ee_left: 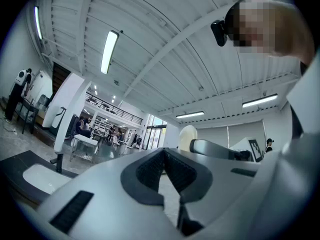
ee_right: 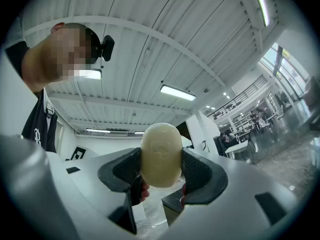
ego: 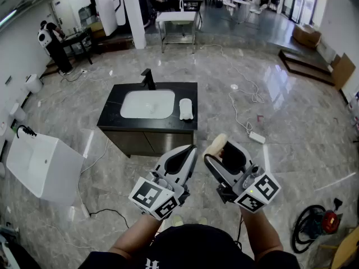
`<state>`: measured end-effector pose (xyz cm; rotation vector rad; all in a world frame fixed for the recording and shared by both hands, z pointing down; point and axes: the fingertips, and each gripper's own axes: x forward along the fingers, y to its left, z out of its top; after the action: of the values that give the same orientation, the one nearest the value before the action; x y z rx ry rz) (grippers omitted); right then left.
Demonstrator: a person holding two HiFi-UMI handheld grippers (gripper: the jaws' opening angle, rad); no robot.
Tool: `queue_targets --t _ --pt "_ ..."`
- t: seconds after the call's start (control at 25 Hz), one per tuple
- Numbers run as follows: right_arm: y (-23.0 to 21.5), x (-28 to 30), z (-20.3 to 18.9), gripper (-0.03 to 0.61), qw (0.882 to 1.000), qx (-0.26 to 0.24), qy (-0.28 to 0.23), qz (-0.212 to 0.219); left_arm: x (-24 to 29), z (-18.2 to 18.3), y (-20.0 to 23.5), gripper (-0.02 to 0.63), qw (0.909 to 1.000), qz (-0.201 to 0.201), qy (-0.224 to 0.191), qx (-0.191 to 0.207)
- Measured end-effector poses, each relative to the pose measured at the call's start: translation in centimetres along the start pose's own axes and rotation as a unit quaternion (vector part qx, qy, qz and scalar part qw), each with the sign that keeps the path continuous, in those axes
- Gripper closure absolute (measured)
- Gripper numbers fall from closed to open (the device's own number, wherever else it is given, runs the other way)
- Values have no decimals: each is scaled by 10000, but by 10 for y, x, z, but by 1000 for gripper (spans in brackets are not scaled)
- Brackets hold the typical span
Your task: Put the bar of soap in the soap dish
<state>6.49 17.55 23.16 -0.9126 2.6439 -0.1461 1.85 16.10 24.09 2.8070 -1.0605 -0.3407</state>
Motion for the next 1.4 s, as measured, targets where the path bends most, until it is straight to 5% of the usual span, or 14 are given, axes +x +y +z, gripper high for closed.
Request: queue_targets --t 1.4 --pt "-6 -8 -8 321 9994 -169 274 -154 -2 -9 -4 606 9994 325 9 120"
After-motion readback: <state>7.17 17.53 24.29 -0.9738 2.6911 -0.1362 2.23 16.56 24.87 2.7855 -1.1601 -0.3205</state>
